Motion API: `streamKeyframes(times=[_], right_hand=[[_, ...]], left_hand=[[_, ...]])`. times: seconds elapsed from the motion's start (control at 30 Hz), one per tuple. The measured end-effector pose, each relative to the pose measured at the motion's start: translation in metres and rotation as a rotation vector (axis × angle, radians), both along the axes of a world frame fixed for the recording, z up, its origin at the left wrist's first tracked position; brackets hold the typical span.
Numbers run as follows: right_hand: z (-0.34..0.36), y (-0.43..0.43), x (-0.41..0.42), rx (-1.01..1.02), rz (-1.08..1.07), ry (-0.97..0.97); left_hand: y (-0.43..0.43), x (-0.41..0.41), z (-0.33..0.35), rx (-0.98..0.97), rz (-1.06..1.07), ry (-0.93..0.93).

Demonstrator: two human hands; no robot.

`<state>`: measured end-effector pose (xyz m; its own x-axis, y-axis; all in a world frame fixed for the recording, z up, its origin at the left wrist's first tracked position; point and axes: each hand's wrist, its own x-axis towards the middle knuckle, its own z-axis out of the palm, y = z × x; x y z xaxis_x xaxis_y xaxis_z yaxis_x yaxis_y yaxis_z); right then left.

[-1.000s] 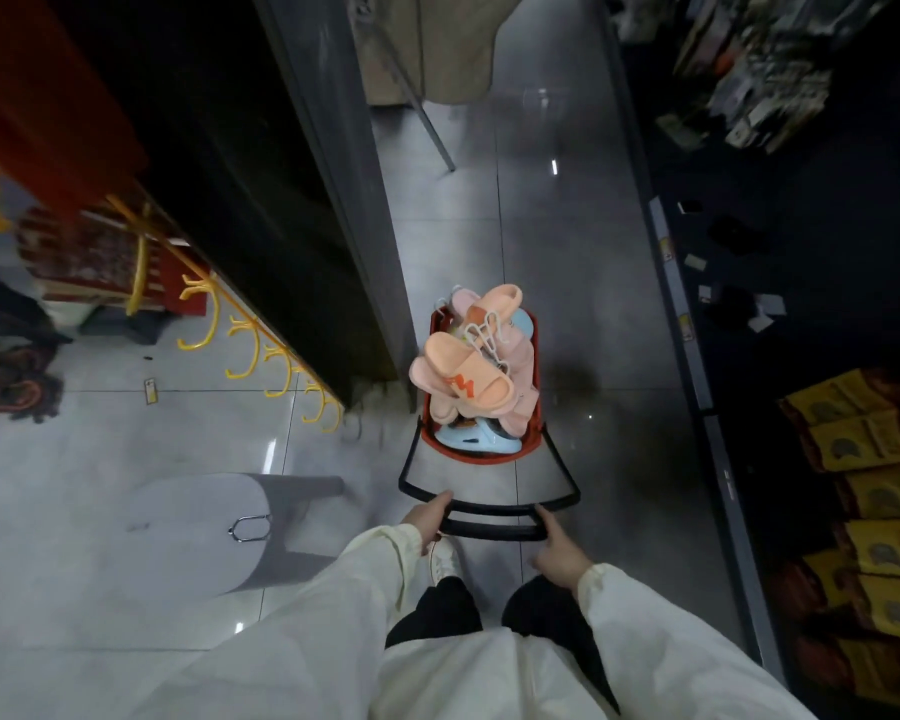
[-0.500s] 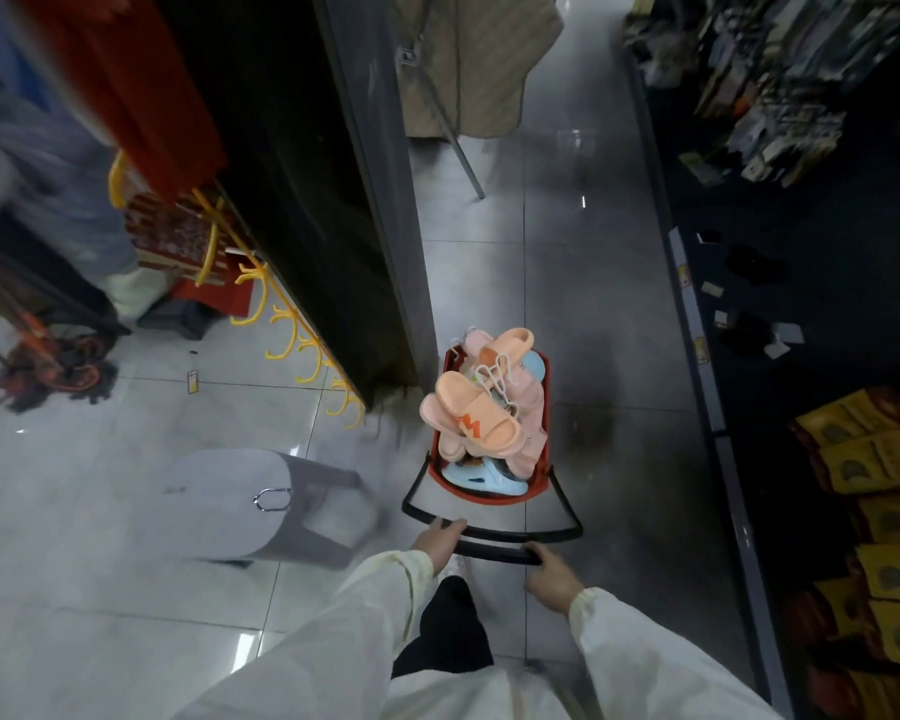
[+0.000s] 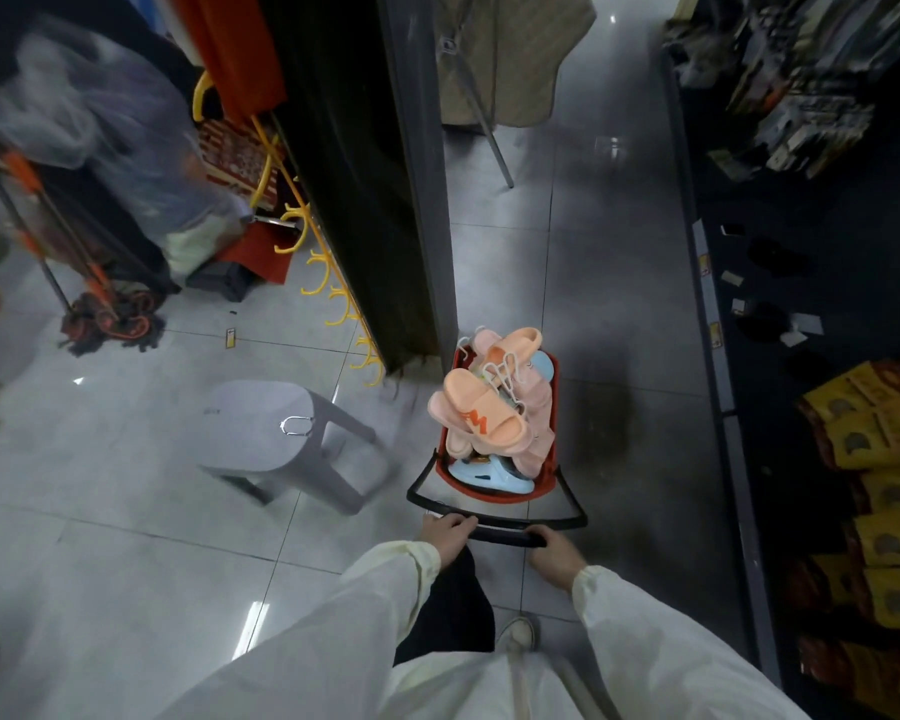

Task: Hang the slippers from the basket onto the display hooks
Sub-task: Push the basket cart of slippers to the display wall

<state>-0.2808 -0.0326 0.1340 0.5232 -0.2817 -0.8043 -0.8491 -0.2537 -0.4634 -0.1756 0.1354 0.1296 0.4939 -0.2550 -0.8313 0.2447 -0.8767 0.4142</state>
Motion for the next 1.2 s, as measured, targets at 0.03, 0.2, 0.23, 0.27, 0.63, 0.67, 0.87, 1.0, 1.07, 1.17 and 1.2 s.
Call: streamKeyframes(times=[0.03, 0.2, 0.23, 0.27, 0.63, 0.67, 0.87, 1.0, 1.07, 1.17, 1.2], right_hand=[[-0.001, 0.002, -0.005, -0.006, 0.009, -0.001], [-0.001, 0.017, -0.037, -0.030, 0.009, 0.016], [0.001, 0.019, -0.041, -0.027, 0.006, 0.023], [0.002, 0.022, -0.045, -0.024, 0.008, 0.027], [0.001, 0.058, -0.110, -0.089, -0.047, 0.084], [0.002, 0.063, -0.118, -0.102, -0.056, 0.087], [0.010, 0.097, -0.161, -0.171, -0.005, 0.098], [0.010, 0.121, -0.195, -0.177, 0.014, 0.105], [0.009, 0.134, -0.213, -0.184, 0.014, 0.131], [0.008, 0.156, -0.238, -0.186, -0.023, 0.132], [0.006, 0.163, -0.245, -0.189, -0.031, 0.130]], left_hand=[[0.003, -0.005, -0.003, 0.003, -0.008, -0.008], [0.020, -0.037, 0.004, 0.011, -0.081, -0.041], [0.024, -0.041, 0.002, 0.018, -0.099, -0.052], [0.028, -0.045, 0.000, 0.034, -0.114, -0.060], [0.061, -0.105, -0.002, 0.062, -0.291, -0.036], [0.065, -0.114, -0.001, 0.047, -0.294, -0.029], [0.100, -0.157, -0.002, 0.015, -0.318, -0.014], [0.124, -0.187, -0.006, -0.008, -0.354, -0.012], [0.138, -0.202, -0.008, -0.007, -0.376, -0.008], [0.159, -0.223, -0.010, -0.022, -0.409, 0.001], [0.166, -0.229, -0.011, -0.026, -0.419, 0.006]])
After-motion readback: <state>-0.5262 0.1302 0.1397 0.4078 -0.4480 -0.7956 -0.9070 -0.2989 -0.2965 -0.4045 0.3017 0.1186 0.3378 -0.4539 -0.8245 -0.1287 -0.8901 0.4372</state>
